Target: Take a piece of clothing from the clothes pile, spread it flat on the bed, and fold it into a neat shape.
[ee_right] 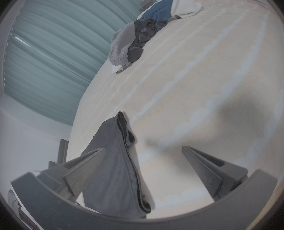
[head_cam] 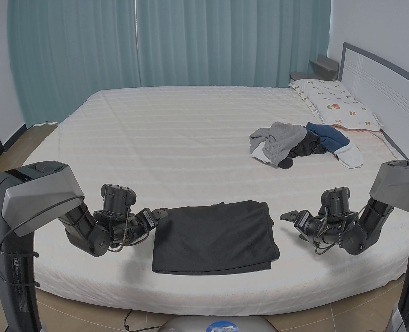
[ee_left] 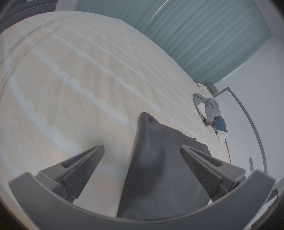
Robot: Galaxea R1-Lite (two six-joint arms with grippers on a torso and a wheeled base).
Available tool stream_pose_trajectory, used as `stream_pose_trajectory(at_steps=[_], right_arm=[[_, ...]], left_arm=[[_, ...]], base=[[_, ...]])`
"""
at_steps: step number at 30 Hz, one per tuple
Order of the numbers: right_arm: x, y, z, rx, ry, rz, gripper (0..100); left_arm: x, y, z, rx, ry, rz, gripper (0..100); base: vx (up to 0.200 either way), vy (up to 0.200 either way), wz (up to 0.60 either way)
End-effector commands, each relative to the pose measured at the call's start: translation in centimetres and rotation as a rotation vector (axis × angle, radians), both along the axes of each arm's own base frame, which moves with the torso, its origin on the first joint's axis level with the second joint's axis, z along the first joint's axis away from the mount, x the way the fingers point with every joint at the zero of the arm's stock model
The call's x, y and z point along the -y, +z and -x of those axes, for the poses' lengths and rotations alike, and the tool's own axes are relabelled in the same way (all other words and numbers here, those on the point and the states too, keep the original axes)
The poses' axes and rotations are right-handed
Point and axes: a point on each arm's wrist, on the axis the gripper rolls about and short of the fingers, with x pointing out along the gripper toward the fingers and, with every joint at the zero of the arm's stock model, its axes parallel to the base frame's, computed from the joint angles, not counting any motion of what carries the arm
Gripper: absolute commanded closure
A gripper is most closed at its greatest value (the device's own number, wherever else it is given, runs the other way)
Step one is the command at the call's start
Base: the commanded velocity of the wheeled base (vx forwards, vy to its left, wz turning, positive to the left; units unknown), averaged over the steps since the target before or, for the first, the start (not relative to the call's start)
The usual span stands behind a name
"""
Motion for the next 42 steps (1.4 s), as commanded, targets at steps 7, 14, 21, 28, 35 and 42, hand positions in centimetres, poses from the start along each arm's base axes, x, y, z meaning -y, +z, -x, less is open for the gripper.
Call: stream_pose_trajectory(at_steps=[7,14,21,28,35,42], right_arm=[[-0.3,-1.7,2.2,-0.012,0.012,-0.091,0],[-0.3,-2.1,1.8,-0.028,-0.013,-0.171,0],[-0.4,-2.3,1.9,-0.02,-0.01,-0.171,0],[-0.4,-2.3,1.9,-0.019,-0.011,-0.172,0],[-0.4,-2.3,1.9,-0.02,-0.008,-0.171,0],[-0.4,-2.3,1.9,-0.021,-0.009,-0.17,0]], left_arm=[[2.0,-2.0,0.6,-0.013,-0.108,-0.051,0],[2.6,-2.2,0.4,-0.008,-0.116,-0.054,0],[2.7,-2.0,0.3,0.001,-0.116,-0.052,100],[2.6,-2.0,0.5,-0.001,-0.08,-0.067,100],[2.4,-2.1,0.7,-0.003,-0.057,-0.084,100],[2.3,-2.0,0.9,0.031,-0.054,-0.075,100]], base=[[0.0,0.0,0.0],[0.0,0.0,0.0],[0.0,0.0,0.0],[0.0,0.0,0.0],[0.0,0.0,0.0],[0.0,0.0,0.0]])
